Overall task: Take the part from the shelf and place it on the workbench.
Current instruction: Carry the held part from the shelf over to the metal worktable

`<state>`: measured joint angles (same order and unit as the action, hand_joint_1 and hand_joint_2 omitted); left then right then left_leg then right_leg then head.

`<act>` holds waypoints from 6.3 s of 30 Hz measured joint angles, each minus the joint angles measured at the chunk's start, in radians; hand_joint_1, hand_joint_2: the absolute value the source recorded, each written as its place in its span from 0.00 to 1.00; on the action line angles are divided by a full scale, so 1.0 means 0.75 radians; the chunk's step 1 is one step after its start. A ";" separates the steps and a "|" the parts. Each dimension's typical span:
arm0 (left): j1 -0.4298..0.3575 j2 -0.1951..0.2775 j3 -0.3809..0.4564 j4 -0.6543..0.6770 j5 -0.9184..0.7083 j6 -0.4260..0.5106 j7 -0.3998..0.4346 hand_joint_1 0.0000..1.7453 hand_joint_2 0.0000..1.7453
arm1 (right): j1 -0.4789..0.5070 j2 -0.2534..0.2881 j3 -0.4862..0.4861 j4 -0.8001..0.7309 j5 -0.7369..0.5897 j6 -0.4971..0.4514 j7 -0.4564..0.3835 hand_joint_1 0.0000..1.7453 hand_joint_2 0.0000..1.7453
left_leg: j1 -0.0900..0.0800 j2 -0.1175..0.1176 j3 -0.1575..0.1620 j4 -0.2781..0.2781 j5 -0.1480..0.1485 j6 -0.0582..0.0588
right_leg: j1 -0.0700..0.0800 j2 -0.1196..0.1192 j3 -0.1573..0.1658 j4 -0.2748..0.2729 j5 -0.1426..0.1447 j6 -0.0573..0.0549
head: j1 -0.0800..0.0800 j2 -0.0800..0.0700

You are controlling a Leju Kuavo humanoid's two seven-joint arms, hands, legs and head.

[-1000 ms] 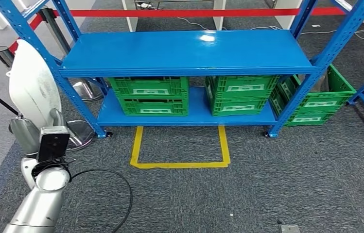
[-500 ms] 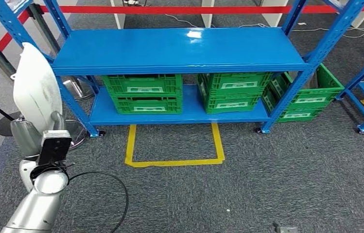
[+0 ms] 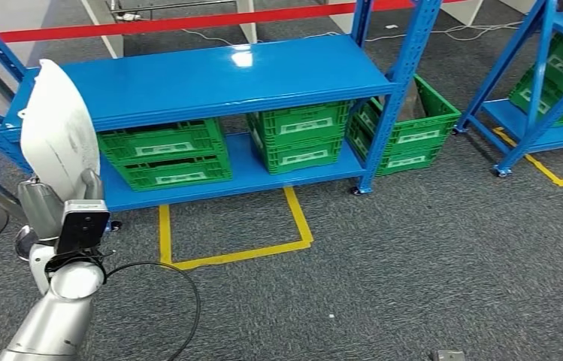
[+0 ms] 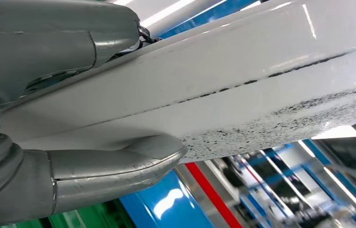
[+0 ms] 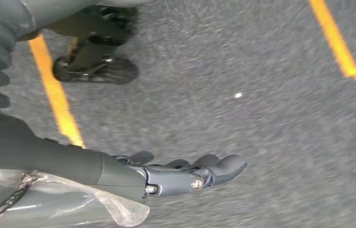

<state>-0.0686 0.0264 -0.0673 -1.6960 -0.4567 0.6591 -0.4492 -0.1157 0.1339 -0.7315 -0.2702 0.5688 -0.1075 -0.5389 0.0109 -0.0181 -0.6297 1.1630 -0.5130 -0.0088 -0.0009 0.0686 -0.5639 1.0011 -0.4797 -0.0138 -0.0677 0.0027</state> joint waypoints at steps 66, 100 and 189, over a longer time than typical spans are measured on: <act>-0.071 0.057 -0.077 0.028 0.286 -0.655 -0.169 1.00 1.00 | 0.096 -0.122 -0.247 0.051 0.128 -0.180 0.671 0.00 1.00 | 0.006 -0.060 0.090 -0.185 0.023 0.022 | -0.012 0.086 -0.062 0.011 0.034 0.039 | 0.018 0.000; -0.141 0.062 -0.083 0.040 0.306 -0.742 -0.193 1.00 1.00 | 0.094 -0.065 -0.245 0.078 0.170 0.062 0.910 0.00 1.00 | 0.011 -0.002 0.084 -0.181 0.031 0.041 | -0.007 0.007 -0.125 0.105 -0.015 0.061 | 0.034 0.000; -0.162 0.140 -0.054 0.046 0.386 -0.838 -0.099 1.00 1.00 | 0.080 -0.028 -0.281 0.078 0.242 0.013 0.904 0.00 1.00 | 0.000 -0.038 0.065 -0.181 0.054 0.020 | -0.007 0.073 -0.061 0.016 0.030 0.035 | 0.021 0.000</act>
<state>-0.1905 0.1313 -0.1077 -1.6617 -0.1671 0.0304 -0.5236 -0.0557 0.1132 -0.9419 -0.2117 0.7505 -0.0978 0.1390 0.0110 -0.0470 -0.5807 1.0271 -0.4727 0.0064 -0.0064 0.1232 -0.6100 1.0128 -0.4570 0.0124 -0.0524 0.0027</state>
